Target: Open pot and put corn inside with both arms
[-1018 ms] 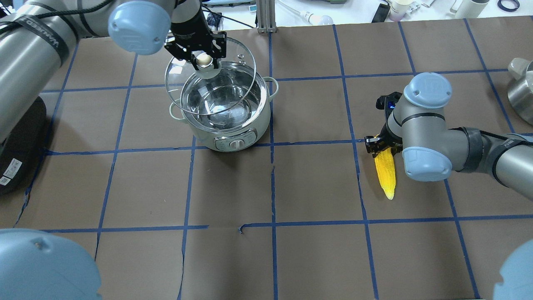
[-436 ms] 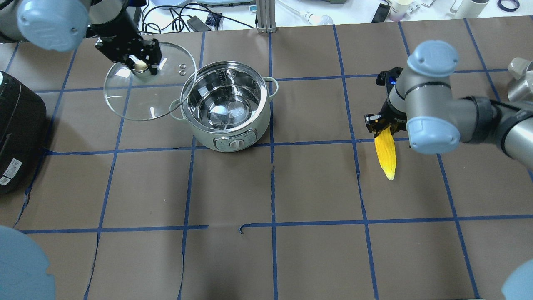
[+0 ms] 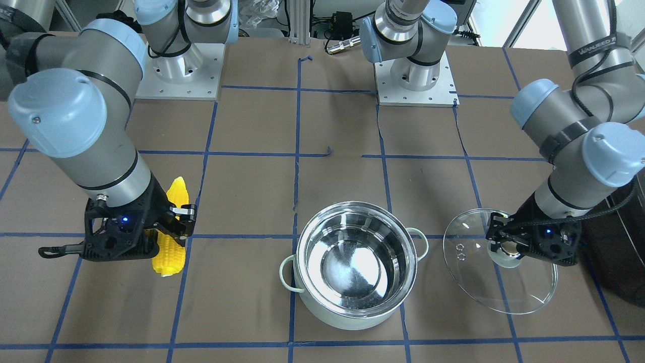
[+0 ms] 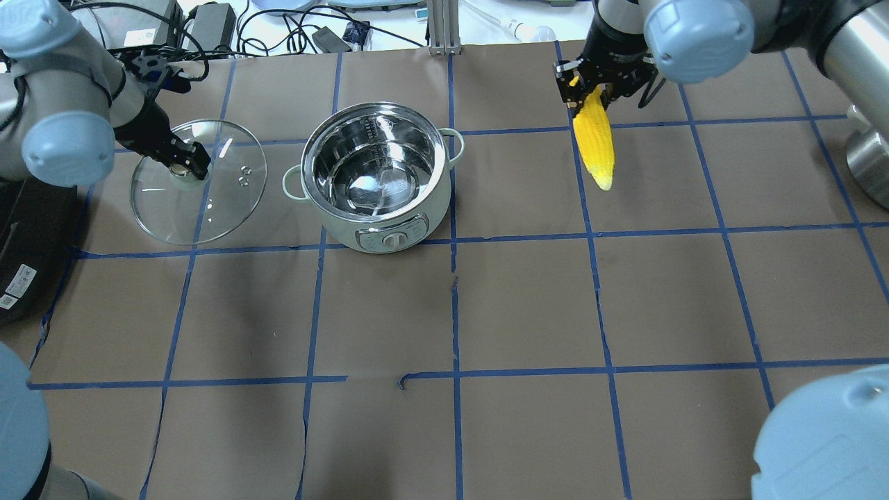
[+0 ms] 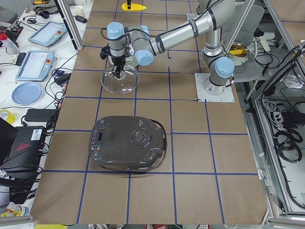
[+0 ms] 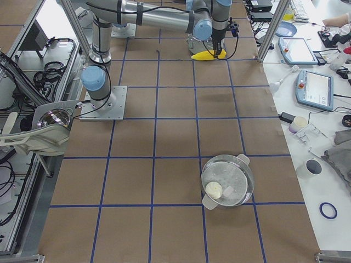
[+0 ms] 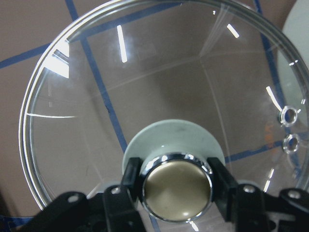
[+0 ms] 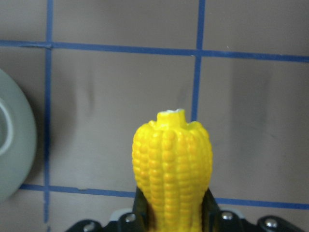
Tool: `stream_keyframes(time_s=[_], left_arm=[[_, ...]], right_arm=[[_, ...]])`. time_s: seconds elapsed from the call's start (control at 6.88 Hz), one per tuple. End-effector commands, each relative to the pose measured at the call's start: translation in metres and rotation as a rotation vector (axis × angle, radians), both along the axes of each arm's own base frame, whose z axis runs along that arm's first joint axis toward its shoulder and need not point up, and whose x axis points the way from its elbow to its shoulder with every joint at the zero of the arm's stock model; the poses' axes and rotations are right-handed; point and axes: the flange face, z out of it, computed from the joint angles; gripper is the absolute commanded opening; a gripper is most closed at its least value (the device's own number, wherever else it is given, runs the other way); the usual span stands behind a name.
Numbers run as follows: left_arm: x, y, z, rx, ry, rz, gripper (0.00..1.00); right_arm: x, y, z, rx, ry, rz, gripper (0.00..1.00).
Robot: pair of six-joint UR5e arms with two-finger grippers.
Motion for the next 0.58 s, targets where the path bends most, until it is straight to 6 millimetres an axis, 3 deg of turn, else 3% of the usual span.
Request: stream_keyframes(time_s=[0.0,0.15,0.29,0.44], left_arm=[[0.005,0.035,-0.066,0.014,0.001,0.010,0.00],[0.009,0.039,-0.080,0.062,-0.034,-0.049,0.00],[0.010,0.039,-0.082,0.071,-0.046,-0.053,0.08],[0.010,0.038,-0.080,0.070,-0.047,-0.058,0.99]], right_arm=[[0.130,0.002,0.007,-0.058,-0.050,-0.074,0.42],[0.180,-0.001,0.004,-0.085,-0.045,-0.057,0.43],[0.221,-0.005,0.004,-0.113,-0.037,-0.098,0.43],[0.236,-0.014,0.002,-0.120,-0.048,-0.120,0.43]])
